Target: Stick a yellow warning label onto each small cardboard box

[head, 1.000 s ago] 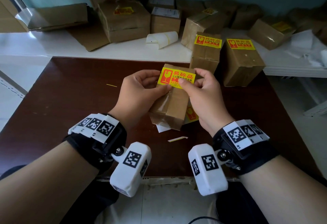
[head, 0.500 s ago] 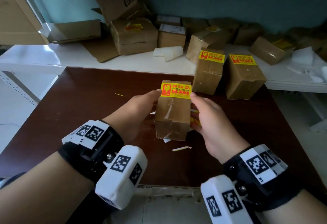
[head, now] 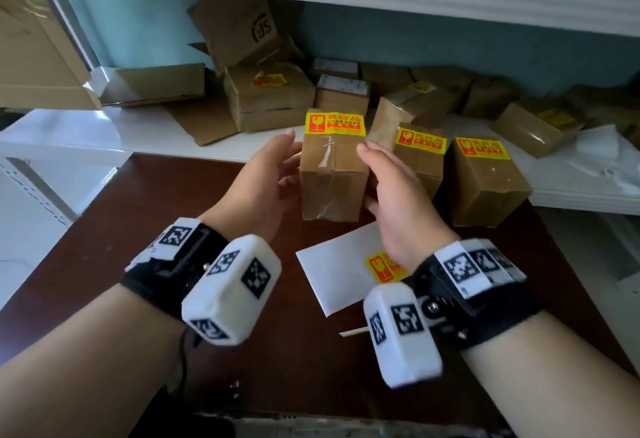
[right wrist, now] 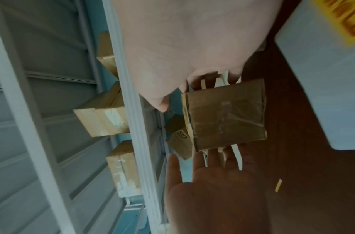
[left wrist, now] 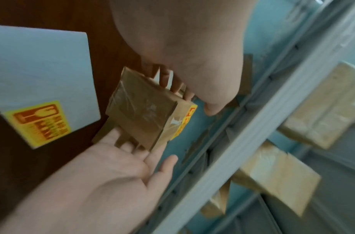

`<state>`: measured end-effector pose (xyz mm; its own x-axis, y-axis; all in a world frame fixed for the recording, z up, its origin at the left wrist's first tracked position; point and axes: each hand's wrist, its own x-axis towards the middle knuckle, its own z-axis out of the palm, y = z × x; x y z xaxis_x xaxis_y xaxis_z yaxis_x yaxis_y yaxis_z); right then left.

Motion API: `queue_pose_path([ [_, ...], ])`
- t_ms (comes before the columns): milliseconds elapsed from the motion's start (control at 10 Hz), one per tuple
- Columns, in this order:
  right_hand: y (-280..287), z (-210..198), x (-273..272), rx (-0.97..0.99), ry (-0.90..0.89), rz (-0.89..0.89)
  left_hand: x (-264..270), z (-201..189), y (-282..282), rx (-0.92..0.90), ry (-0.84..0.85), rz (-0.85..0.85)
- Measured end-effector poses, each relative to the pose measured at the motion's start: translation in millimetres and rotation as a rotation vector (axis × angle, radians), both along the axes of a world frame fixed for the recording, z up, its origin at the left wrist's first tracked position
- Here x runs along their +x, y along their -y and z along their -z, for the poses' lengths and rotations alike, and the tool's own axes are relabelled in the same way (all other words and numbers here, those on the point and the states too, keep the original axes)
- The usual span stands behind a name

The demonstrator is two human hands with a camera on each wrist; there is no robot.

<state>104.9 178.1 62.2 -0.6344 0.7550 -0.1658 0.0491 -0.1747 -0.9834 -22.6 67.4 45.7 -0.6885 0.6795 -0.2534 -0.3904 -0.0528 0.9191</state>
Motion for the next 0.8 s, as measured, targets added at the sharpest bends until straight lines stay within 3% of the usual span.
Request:
queue_pose_path([
  [200, -29, 28, -50, 0.005, 0.064, 0.007, -40, 21, -28, 0.009, 0.013, 0.049],
  [400, -40, 65, -51, 0.007, 0.117, 0.014, -44, 57, -33, -0.081, 0.024, 0.151],
  [600, -28, 51, -35, 0.057, 0.17, -0.029, -49, 60, -12, -0.122, -0.012, 0.178],
  [700, -19, 25, -17, 0.064, 0.174, -0.068, -38, 42, -1, -0.073, -0.084, 0.108],
  [800, -14, 2, 4, 0.082, 0.184, -0.094, -22, 23, 12, -0.002, -0.194, -0.131],
])
